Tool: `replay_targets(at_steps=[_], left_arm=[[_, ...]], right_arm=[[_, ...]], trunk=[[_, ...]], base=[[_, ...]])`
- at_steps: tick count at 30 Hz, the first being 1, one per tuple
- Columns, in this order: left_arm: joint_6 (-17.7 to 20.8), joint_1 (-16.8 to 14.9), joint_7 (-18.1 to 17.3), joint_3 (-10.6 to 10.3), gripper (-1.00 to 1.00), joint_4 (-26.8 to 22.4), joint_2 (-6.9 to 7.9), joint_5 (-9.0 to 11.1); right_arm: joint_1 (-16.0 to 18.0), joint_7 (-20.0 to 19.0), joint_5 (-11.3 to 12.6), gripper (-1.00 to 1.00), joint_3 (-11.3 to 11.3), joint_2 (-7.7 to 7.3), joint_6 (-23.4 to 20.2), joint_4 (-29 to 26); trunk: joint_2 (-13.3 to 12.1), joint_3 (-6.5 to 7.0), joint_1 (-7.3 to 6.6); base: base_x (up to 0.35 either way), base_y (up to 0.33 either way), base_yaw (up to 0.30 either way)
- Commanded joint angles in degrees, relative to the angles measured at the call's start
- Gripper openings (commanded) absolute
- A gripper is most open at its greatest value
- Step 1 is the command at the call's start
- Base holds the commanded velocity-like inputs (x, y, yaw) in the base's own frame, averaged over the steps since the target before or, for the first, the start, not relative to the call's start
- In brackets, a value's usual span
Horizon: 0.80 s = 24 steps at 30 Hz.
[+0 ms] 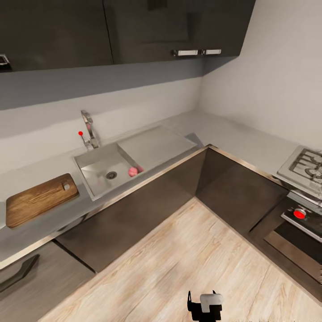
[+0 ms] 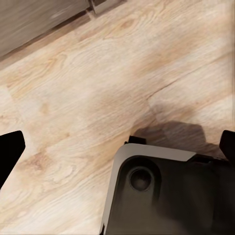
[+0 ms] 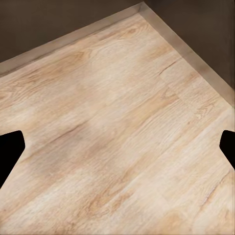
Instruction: In the kitchen, take the Vidalia onion out of the sink, dice it on the chopping board with the paring knife, put the diced onion into the bowl on the countertop, then place both the paring knife and the chopping board into the sink.
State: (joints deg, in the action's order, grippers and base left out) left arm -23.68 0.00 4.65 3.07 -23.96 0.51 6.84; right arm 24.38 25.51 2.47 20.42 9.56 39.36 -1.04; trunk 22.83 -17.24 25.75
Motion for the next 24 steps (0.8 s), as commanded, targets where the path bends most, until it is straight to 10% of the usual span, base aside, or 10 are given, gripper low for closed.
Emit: replay_targets(at_steps=[1, 24], left_arm=[[-0.14, 0.00, 0.01, -0.17, 1.00, -0.03, 0.02, 0.54], [-0.14, 0.00, -0.13, -0.17, 1.00, -0.03, 0.02, 0.54]], right_arm=[[0.05, 0.33, 0.26, 1.00, 0.49, 0.03, 0.10, 0.07], [0.05, 0.33, 0.26, 1.00, 0.49, -0.01, 0.10, 0.07]], trunk=[[0.10, -0.03, 0.03], [0.10, 1.51, 0.03]], base=[[0.001, 0.001, -0.179], [0.036, 0.000, -0.173]])
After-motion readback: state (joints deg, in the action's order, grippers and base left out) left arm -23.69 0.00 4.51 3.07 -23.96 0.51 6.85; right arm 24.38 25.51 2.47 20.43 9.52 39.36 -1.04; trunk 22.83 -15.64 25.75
